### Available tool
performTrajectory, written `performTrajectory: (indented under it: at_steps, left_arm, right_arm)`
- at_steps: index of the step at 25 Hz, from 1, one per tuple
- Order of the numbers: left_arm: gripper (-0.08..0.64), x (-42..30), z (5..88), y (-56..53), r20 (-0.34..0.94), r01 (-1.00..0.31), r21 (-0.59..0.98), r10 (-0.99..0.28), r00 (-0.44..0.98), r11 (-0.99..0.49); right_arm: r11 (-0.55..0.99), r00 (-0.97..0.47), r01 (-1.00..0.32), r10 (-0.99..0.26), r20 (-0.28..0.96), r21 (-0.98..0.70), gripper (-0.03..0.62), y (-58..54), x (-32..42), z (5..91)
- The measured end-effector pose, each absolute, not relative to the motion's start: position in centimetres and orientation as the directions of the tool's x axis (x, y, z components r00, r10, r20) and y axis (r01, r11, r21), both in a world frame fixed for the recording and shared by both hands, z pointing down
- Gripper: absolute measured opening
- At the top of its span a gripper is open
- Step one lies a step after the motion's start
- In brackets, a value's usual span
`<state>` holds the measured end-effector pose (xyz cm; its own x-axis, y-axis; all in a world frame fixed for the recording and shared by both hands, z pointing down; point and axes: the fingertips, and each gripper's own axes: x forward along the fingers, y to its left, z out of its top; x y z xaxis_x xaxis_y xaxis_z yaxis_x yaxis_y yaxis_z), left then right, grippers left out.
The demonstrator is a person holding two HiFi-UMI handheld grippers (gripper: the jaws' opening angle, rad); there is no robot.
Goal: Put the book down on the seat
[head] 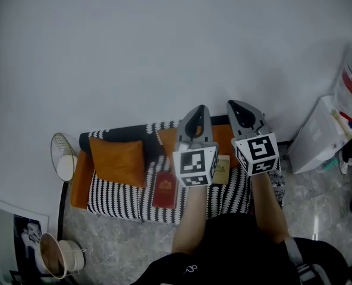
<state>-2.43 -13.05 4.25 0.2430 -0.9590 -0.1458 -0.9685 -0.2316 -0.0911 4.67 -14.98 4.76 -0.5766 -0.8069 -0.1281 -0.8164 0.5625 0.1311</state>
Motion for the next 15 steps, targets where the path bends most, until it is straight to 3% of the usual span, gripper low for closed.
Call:
performTrajectory:
  at_steps: [15]
  left_arm:
    - [0.014,-2.76,4.42,-12.74,-0.151,-0.976,-0.094,-0.967,0.208,-0.195]
  right_arm:
    - [0.589,-0.604,-0.796,-0.788,-0.119,0.14,0.011,-15.12,4.36,5.47]
